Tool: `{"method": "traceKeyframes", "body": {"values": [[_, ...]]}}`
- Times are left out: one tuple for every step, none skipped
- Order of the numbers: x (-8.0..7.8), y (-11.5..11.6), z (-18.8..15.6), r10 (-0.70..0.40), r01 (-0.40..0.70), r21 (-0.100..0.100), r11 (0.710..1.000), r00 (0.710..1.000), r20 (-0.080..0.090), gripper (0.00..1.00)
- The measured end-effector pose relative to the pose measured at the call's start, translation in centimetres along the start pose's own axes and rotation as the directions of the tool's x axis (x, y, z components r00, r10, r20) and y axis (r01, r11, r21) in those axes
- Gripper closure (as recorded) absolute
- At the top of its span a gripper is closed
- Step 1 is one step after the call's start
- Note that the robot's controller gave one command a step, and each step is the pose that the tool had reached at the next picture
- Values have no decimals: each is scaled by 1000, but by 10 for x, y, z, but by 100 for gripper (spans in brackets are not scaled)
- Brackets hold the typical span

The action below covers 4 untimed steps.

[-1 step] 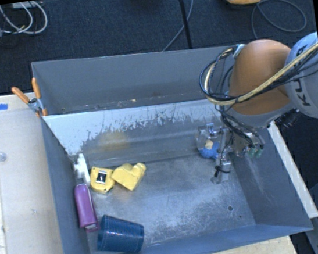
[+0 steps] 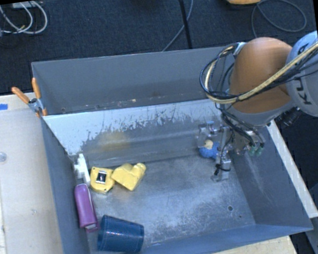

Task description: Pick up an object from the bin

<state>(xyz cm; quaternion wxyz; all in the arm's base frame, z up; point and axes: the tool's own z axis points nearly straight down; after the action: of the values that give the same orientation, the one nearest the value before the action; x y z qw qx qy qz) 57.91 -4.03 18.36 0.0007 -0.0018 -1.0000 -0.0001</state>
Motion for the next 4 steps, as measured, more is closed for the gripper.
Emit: {"method": "traceKeyframes", "body": {"values": [[10, 10, 25, -69, 69, 1, 998, 998, 5, 0], [-15, 37, 80, -129, 129, 1, 992, 992, 7, 0], [-18, 71, 100, -219, 219, -1, 976, 976, -6, 0], [-3, 98, 89, -292, 292, 2, 956, 956, 9, 0]]}}
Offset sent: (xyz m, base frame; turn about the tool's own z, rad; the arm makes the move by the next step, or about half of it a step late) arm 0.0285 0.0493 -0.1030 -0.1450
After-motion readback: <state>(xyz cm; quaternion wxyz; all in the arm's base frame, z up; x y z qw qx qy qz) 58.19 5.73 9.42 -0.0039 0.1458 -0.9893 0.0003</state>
